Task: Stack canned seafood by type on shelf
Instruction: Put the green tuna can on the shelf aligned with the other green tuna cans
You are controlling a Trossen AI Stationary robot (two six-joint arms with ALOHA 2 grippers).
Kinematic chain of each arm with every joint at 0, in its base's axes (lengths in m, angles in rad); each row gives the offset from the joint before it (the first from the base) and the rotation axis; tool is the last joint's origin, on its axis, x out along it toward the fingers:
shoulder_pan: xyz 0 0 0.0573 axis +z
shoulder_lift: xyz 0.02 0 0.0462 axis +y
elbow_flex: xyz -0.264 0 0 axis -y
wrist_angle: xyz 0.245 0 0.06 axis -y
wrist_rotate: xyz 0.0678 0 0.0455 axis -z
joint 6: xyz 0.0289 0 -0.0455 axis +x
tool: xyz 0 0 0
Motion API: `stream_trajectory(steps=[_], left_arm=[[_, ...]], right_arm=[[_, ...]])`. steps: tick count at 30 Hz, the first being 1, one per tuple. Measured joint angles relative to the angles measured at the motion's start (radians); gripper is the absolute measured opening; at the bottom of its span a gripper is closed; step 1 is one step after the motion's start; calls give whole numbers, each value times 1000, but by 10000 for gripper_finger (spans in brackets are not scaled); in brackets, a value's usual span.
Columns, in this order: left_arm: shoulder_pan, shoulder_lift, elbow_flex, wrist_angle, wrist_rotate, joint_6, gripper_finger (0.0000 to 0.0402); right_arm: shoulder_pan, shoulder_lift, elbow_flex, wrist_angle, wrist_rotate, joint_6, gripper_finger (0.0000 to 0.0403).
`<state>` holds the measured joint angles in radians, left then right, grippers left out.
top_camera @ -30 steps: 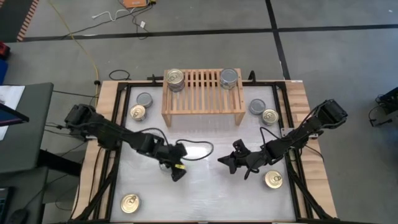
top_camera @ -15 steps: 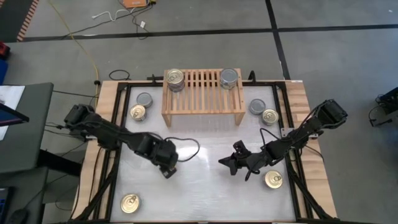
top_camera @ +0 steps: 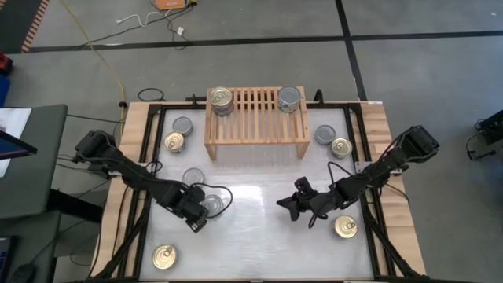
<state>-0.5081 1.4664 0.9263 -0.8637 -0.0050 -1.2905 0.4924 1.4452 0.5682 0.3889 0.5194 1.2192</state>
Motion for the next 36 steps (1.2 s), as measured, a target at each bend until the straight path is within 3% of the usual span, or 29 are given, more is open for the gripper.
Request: stream_trajectory(steps=[4,9,17,20,28,36], left_arm=[[43,2,-51,51,-47,21,190],[122,2,-77,74,-179,89,190],[227,2,-80,521,-223,373,190],[252,2,-80,609,-223,416,190],[258,-56,-80,530,-210,297,190],[161,-140,-78,372,-265,-24,190]], right_arm=[[-17,0,0,-9,0,-1,26],[-32,0,0,-19,0,-1,26],[-52,0,0,-31,0,0,26],[-56,0,0,-30,0,0,26],[-55,0,0,-30,0,46,26],[-57,0,0,-33,0,41,26]])
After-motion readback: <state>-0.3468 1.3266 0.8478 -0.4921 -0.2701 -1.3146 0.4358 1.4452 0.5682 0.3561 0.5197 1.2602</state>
